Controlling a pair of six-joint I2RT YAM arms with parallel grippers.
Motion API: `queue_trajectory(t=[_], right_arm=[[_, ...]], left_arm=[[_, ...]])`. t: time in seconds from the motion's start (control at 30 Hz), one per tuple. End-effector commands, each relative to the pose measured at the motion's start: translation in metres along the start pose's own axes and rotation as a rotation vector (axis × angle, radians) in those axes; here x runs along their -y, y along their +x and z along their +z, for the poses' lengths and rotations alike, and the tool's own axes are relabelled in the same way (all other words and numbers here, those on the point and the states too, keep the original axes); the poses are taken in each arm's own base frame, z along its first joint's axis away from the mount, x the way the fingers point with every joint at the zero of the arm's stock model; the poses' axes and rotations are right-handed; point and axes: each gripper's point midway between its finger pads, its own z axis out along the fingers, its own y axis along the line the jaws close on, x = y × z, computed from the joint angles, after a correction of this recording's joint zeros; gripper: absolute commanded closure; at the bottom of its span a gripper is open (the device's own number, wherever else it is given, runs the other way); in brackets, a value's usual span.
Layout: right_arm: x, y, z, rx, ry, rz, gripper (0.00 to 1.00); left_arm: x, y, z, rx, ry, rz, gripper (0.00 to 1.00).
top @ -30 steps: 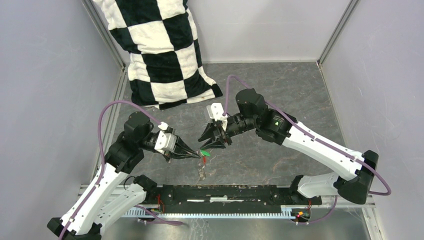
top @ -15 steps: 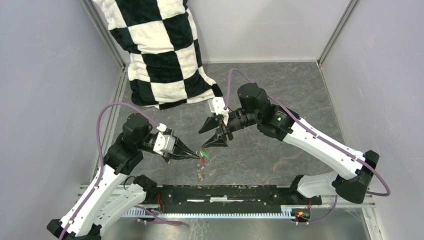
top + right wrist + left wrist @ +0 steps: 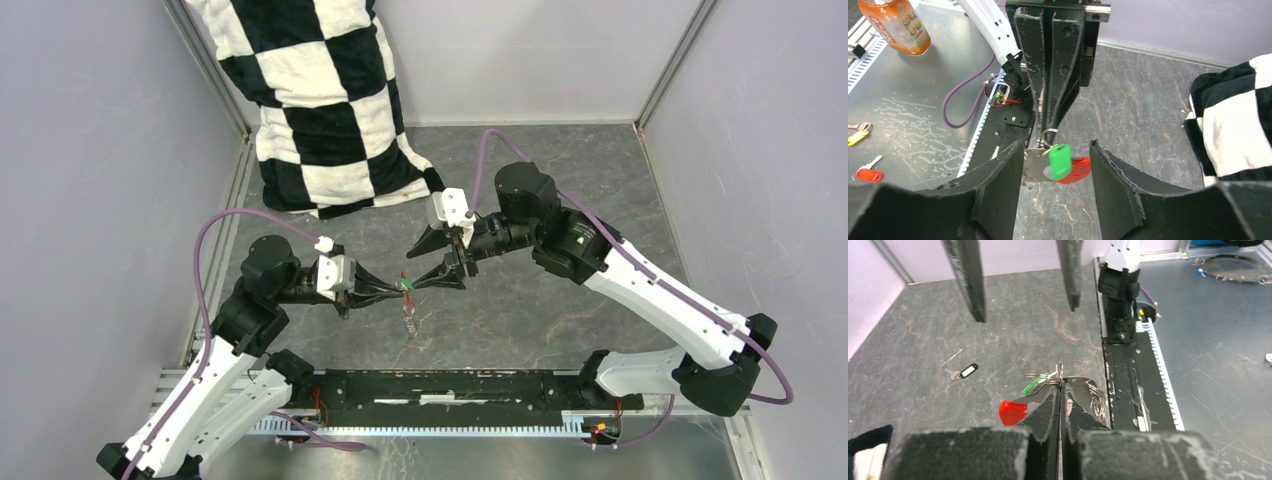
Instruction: Put the keys on the keyring
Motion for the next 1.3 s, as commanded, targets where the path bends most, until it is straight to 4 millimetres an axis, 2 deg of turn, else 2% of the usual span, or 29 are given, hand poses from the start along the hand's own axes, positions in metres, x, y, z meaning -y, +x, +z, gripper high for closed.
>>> queue_trajectory(t=[0.0,0.53,1.07,1.27], right_arm=[[0.000,-0.008,-0.001,0.015,-0.003,-0.005,0.43],[-0.001,0.017,0.016,-0.058,-0.016,0.007,0.54],[0.000,0.015,0.023,-0.040,-0.029,-0.001,0.60],[0.000,0.011,0.025,-0.029,-0.037,-0.005,0.71]], left_arm=[[-0.019,-0.014,-0.001,0.039,-0.111,-0.001,0.98],[-0.024,-0.016,0.000,0.048,-0.132,-0.016,0.98],[-0.019,-0.016,0.001,0.043,-0.104,-0.006,0.98],[-0.018,-0.014,0.000,0.038,-0.102,0.002,0.98]])
